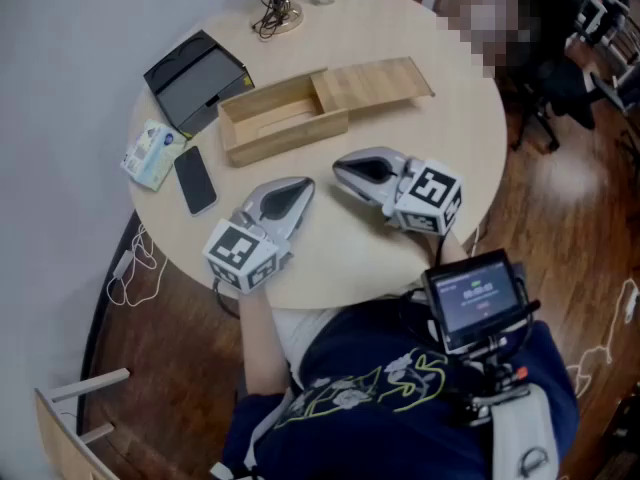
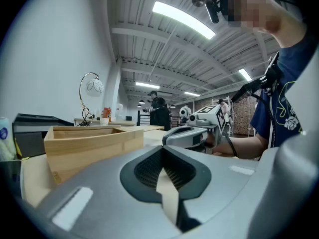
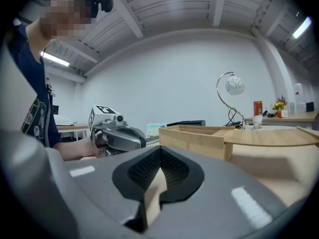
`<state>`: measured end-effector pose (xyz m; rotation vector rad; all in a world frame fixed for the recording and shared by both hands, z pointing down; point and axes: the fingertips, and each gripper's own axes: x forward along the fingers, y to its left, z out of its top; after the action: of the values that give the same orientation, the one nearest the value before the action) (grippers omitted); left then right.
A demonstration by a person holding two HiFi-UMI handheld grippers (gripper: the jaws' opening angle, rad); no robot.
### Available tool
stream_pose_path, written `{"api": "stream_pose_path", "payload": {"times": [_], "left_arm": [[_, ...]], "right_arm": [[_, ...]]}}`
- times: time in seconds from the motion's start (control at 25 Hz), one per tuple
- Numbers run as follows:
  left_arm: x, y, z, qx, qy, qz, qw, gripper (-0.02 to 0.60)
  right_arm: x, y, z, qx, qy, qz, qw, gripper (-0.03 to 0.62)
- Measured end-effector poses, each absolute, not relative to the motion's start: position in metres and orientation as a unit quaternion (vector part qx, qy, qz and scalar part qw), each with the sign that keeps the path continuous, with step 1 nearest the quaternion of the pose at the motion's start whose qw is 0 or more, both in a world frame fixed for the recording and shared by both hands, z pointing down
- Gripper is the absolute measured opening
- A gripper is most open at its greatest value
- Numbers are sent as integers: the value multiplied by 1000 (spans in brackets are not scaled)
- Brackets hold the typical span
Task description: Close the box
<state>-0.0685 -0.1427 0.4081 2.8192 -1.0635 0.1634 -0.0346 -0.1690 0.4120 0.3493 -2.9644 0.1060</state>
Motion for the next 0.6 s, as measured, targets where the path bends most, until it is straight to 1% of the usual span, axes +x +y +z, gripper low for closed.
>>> {"api": "stream_pose_path", "payload": {"times": [0.6], "left_arm": [[-67, -142, 405, 935, -347, 56, 56, 2]], "right_arm": [[-34, -167, 409, 119, -989, 38, 77, -5]]}}
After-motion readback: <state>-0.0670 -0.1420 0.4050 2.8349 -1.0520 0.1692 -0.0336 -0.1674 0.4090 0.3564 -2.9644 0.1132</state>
